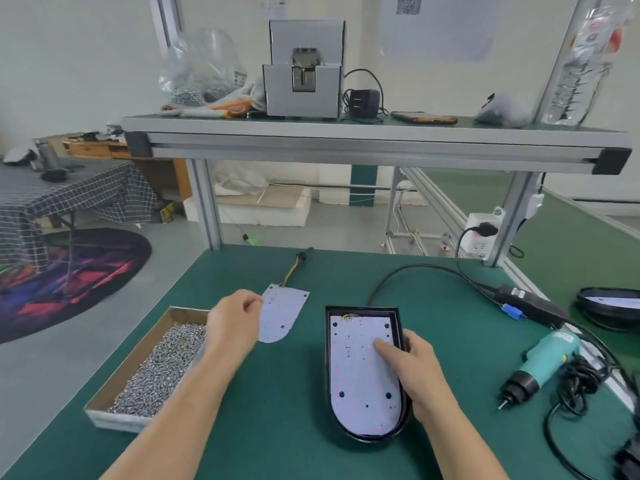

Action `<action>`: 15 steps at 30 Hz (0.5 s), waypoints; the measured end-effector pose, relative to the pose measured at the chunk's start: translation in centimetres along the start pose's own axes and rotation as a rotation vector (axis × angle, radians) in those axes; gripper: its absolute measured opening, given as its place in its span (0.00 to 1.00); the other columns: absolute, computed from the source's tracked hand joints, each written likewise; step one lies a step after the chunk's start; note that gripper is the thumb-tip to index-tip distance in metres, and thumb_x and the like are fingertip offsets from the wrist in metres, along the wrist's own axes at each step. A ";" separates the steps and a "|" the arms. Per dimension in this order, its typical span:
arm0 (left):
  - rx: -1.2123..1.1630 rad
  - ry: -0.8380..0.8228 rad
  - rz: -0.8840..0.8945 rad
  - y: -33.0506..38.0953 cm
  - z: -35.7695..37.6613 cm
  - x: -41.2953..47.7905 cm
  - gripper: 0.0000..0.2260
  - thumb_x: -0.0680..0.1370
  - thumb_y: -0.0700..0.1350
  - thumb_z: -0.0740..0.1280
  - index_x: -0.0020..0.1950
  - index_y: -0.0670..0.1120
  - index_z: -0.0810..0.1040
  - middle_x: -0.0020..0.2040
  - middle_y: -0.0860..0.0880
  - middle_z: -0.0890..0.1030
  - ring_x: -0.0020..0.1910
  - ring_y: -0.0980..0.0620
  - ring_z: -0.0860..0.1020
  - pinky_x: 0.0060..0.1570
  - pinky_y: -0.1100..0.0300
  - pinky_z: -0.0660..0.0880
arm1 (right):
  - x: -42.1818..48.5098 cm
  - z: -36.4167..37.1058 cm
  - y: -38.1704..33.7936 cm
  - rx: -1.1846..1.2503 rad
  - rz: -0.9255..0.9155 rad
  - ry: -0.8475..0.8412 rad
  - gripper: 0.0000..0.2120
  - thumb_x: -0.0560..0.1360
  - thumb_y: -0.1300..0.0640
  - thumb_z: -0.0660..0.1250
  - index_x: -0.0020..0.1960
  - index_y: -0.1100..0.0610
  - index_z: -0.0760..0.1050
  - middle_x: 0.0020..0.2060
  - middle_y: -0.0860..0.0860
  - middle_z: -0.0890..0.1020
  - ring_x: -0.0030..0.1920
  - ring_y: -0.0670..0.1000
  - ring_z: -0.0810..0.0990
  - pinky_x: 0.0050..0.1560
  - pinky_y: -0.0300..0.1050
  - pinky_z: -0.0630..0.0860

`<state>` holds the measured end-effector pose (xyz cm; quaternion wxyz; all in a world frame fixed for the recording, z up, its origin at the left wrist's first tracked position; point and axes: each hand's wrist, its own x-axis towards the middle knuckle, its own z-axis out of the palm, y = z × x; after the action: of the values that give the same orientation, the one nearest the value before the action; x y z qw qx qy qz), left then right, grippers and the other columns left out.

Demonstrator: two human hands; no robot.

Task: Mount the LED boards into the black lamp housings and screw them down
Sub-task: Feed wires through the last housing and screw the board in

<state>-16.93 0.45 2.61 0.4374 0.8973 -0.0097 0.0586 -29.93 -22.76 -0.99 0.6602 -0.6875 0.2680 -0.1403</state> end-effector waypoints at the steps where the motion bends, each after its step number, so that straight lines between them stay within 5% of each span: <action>1: 0.099 0.093 -0.004 -1.5 -1.7 1.0 0.10 0.77 0.40 0.63 0.42 0.51 0.80 0.45 0.50 0.84 0.42 0.47 0.78 0.36 0.58 0.70 | 0.3 0.0 0.2 -0.016 0.010 0.014 0.03 0.76 0.64 0.71 0.50 0.59 0.81 0.48 0.56 0.86 0.51 0.61 0.85 0.56 0.61 0.81; 3: 0.280 0.118 -0.080 -4.2 -4.4 2.6 0.11 0.75 0.37 0.64 0.42 0.52 0.81 0.46 0.49 0.84 0.42 0.47 0.77 0.42 0.59 0.72 | 0.7 0.2 0.4 -0.040 0.040 0.036 0.03 0.75 0.64 0.71 0.48 0.59 0.81 0.47 0.56 0.86 0.51 0.62 0.85 0.56 0.63 0.80; 8: 0.809 -0.209 -0.095 -7.7 -6.0 3.6 0.07 0.76 0.40 0.66 0.45 0.49 0.83 0.45 0.51 0.84 0.43 0.50 0.81 0.45 0.57 0.79 | 1.1 0.5 0.4 -0.027 0.086 0.067 0.04 0.73 0.65 0.72 0.47 0.59 0.81 0.46 0.57 0.86 0.50 0.61 0.85 0.56 0.62 0.81; 15: 0.606 -0.081 -0.076 -8.8 -5.6 3.4 0.09 0.73 0.38 0.69 0.36 0.51 0.79 0.37 0.54 0.81 0.38 0.52 0.79 0.41 0.58 0.78 | 1.0 0.4 0.6 -0.092 0.071 0.055 0.02 0.74 0.64 0.71 0.46 0.60 0.81 0.44 0.55 0.86 0.49 0.60 0.85 0.54 0.60 0.81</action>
<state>-13.45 10.43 -0.49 0.1508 0.9882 0.0245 0.0063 -29.04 -22.96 -1.82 0.6249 -0.7031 0.3163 -0.1230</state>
